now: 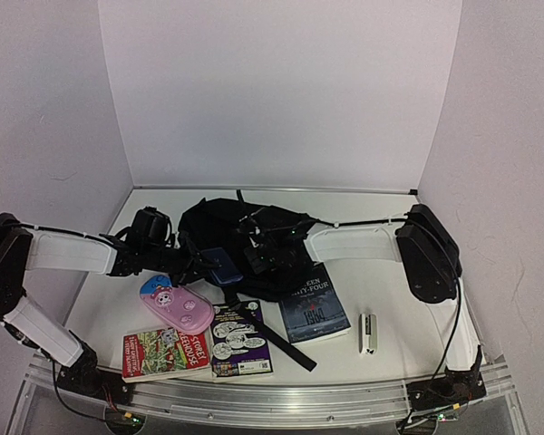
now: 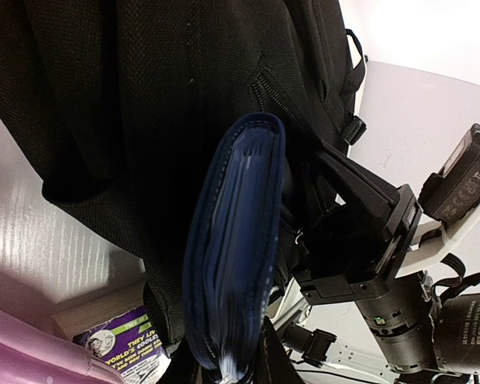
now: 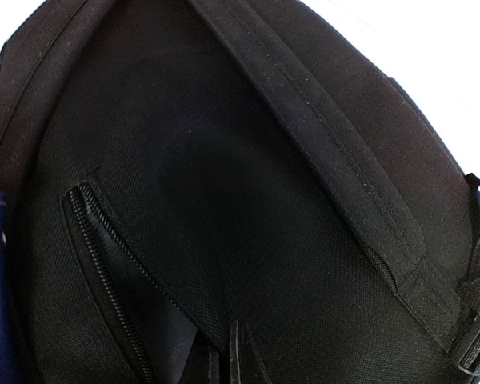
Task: Pack the student bag
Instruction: Place the personal item in the student bag.
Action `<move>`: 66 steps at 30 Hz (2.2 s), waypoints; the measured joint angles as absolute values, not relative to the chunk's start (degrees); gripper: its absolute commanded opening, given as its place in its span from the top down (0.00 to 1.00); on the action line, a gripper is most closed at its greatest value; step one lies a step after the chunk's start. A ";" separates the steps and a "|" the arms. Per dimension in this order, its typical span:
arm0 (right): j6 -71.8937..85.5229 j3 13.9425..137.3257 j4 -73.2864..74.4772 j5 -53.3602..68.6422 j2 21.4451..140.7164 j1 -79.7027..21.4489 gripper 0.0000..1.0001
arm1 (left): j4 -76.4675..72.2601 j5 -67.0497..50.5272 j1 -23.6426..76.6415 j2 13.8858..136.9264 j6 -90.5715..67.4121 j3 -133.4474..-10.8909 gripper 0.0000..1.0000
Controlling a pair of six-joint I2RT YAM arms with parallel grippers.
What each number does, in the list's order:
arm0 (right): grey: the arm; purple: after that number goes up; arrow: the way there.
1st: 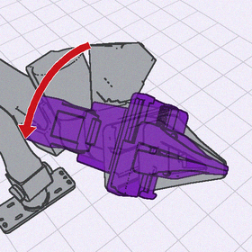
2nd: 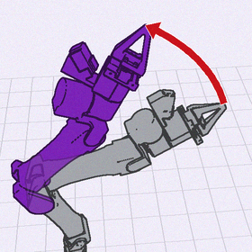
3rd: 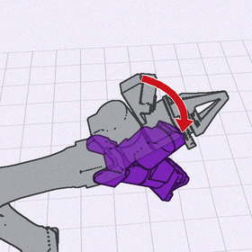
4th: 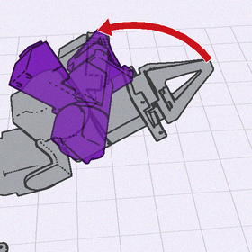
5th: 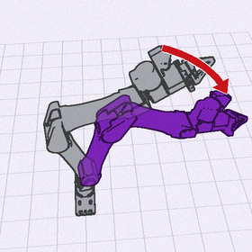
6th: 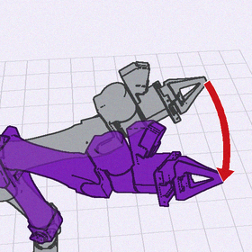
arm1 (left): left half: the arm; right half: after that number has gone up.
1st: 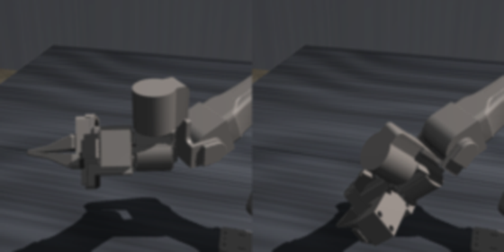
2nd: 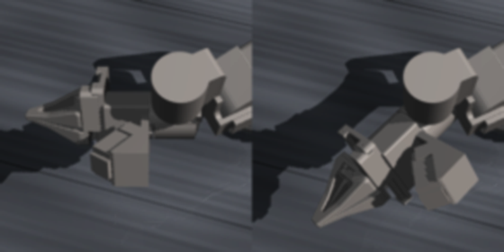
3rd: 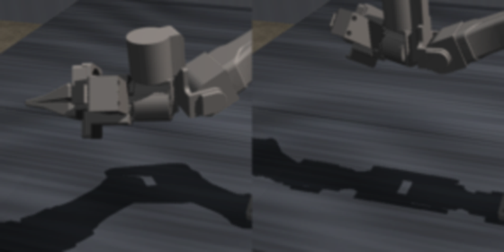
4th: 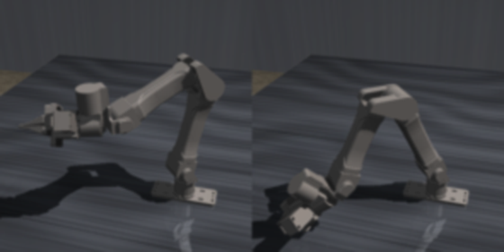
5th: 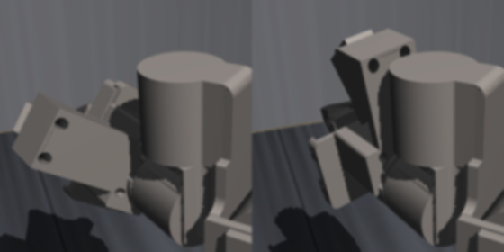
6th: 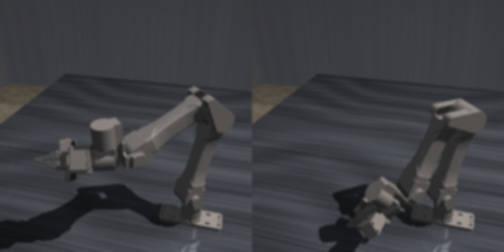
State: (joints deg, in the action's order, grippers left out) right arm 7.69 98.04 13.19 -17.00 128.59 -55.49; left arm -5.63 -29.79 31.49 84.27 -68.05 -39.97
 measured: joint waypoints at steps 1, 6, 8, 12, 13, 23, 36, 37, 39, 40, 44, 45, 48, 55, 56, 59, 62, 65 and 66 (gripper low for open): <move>8.53 98.04 13.22 -17.03 128.51 -55.48 1.00 | -6.06 -29.94 31.55 84.50 -68.42 -39.97 1.00; 13.02 98.04 13.53 -17.48 127.66 -55.48 1.00 | -8.92 -30.40 32.73 86.44 -71.03 -39.97 1.00; 14.31 98.04 14.00 -17.67 127.34 -55.46 1.00 | -10.99 -30.73 33.28 88.06 -72.25 -39.97 1.00; 16.01 98.04 14.71 -17.71 126.87 -55.31 1.00 | -14.98 -31.49 34.05 91.61 -74.25 -40.04 1.00; 16.36 98.04 14.77 -17.68 126.79 -55.28 1.00 | -15.78 -31.56 34.14 92.26 -74.70 -40.05 1.00; 19.30 98.02 15.08 -17.52 126.08 -55.20 1.00 | -21.18 -34.00 34.71 97.88 -77.51 -43.19 1.00; 22.99 96.00 13.24 -15.95 124.64 -55.37 1.00 | -27.88 -31.78 36.45 99.79 -79.48 -44.36 1.00; 23.30 95.57 13.04 -15.73 124.32 -55.37 1.00 | -28.11 -31.24 36.58 99.78 -79.47 -44.23 1.00; 24.09 94.76 12.74 -15.28 123.72 -55.40 1.00 | -28.45 -30.02 36.84 99.77 -79.50 -44.10 1.00; 24.54 94.43 12.57 -15.08 123.43 -55.43 1.00 | -28.53 -29.54 36.94 99.77 -79.54 -44.10 1.00; 26.62 93.42 12.03 -14.13 122.30 -55.57 1.00 | -30.21 -27.83 37.25 99.77 -80.29 -43.45 1.00; 27.12 93.29 12.02 -13.86 122.05 -55.63 1.00 | -31.05 -27.32 37.30 99.77 -80.76 -42.98 1.00; 28.33 93.09 11.79 -13.28 121.72 -56.05 1.00 | -32.63 -25.61 37.47 99.77 -81.41 -42.07 1.00; 30.69 92.84 10.77 -12.72 121.71 -56.58 1.00 | -34.58 -24.31 37.59 100.58 -82.80 -41.88 1.00; 31.00 92.84 10.74 -12.63 121.71 -56.58 1.00 | -35.02 -24.28 37.68 101.07 -82.84 -41.90 1.00; 32.00 92.84 10.79 -12.42 121.71 -56.63 1.00 | -35.64 -23.69 38.18 102.40 -82.74 -42.52 1.00; 33.09 92.84 10.69 -12.29 121.71 -56.69 1.00 | -35.11 -22.57 38.71 103.43 -82.16 -44.32 1.00; 33.66 92.84 10.36 -12.29 121.71 -56.77 1.00 | -34.37 -21.15 39.13 104.04 -81.06 -45.50 0.99; 33.73 92.84 10.31 -12.27 121.71 -56.81 1.00 | -34.02 -20.88 39.18 104.07 -80.68 -45.66 0.97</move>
State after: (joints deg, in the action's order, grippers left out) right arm 33.73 92.84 10.31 -12.27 121.71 -56.81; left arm -34.02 -20.88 39.18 104.07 -80.68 -45.66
